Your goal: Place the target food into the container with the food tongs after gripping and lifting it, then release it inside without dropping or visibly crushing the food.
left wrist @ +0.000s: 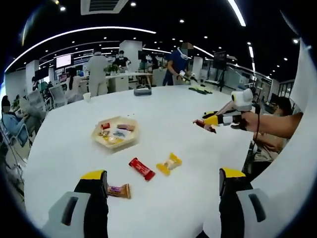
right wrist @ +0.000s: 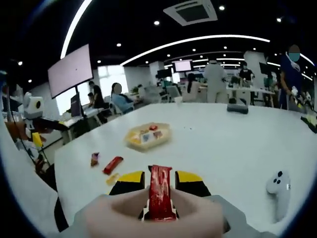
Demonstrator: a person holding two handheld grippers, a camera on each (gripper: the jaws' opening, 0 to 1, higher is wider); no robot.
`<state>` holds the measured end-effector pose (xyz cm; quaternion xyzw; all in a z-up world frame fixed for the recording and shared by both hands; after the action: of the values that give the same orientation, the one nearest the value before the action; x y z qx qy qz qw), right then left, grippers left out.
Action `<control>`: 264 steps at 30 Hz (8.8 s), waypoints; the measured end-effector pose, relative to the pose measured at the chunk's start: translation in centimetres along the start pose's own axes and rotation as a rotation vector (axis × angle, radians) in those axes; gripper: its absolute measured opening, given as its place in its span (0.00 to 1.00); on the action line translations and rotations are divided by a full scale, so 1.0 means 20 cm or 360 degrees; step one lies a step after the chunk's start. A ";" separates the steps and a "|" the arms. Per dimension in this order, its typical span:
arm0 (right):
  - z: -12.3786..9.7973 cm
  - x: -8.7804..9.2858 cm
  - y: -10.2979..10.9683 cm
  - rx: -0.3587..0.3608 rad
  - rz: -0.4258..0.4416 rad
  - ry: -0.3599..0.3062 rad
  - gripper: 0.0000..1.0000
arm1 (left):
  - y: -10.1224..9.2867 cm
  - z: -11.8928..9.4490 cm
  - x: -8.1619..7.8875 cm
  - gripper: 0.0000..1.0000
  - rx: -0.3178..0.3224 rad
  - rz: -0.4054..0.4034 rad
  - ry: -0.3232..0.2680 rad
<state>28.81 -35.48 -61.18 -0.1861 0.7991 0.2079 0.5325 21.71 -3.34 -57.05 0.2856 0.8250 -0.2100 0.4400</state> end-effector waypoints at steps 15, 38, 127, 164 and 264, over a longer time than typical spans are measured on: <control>0.13 -0.12 0.03 -0.0098 -0.0103 -0.0046 0.23 | 0.06 -0.12 -0.02 0.93 -0.0125 -0.0002 -0.0069; 0.31 -0.25 0.05 -0.0166 -0.0199 -0.0011 0.23 | 0.13 -0.19 0.04 0.93 -0.0191 -0.0063 -0.0071; 1.27 -0.88 0.34 -0.0042 -0.0319 0.0180 0.23 | 0.75 -0.16 0.06 0.92 0.0165 -0.0009 -0.0157; 1.57 -0.85 0.28 -0.0134 -0.0380 0.0294 0.23 | 0.83 -0.15 0.11 0.91 -0.0009 -0.0174 -0.0131; 0.87 -0.63 0.51 -0.0017 -0.0189 0.0222 0.28 | 0.69 -0.22 0.07 0.96 0.0115 0.0038 -0.0165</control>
<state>41.54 -16.78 -54.09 -0.2499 0.8206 0.1670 0.4860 27.60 10.02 -57.21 0.2999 0.7895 -0.2490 0.4741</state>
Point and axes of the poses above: the point that each gripper's makers call its tool centre point, and the gripper's own axes: z roughly forward along the fingers, y roughly to its left, x roughly out of its underside, the point moved 5 cm from there along -z, roughly backward along the fingers, and after that the axes turned 1 degree about y, right-handed, at the moved point
